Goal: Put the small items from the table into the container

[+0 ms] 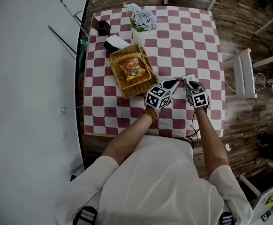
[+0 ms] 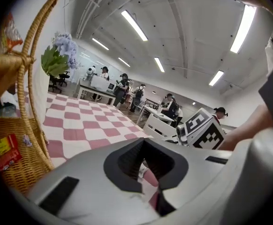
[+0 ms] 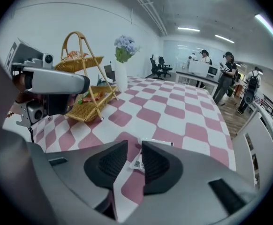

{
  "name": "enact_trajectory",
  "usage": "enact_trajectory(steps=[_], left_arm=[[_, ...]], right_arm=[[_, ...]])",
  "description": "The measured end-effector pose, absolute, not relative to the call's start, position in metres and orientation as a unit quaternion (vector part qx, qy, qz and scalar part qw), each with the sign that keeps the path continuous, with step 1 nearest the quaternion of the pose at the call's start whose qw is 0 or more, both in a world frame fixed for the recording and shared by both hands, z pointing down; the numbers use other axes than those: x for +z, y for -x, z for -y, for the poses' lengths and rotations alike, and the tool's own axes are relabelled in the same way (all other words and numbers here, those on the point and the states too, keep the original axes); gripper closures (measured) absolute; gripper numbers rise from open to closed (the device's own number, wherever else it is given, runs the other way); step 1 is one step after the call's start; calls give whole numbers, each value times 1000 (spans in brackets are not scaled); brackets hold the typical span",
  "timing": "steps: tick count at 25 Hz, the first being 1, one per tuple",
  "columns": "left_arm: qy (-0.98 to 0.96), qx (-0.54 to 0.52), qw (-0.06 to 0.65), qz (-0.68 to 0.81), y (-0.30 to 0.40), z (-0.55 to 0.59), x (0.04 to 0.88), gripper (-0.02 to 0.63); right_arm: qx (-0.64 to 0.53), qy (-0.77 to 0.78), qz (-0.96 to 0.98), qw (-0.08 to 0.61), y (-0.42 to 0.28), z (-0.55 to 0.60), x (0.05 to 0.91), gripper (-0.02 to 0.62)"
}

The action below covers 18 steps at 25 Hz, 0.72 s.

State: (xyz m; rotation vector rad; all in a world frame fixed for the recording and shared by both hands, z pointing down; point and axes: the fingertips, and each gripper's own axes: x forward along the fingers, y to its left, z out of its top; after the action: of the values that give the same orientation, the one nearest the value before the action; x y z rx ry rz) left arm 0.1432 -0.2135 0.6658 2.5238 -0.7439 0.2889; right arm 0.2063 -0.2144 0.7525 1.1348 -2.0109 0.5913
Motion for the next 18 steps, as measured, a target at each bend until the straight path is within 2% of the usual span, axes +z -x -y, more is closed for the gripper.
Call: enact_trajectory(steps=[10,18], left_arm=[[-911,152,275,266,-152,225,716,576],[-908,155,282,270,-148,219,722,575]], right_arm=[[271,-430,749,425,-224,215,822,476],[269,-417,753,433,-226,214,835,480]])
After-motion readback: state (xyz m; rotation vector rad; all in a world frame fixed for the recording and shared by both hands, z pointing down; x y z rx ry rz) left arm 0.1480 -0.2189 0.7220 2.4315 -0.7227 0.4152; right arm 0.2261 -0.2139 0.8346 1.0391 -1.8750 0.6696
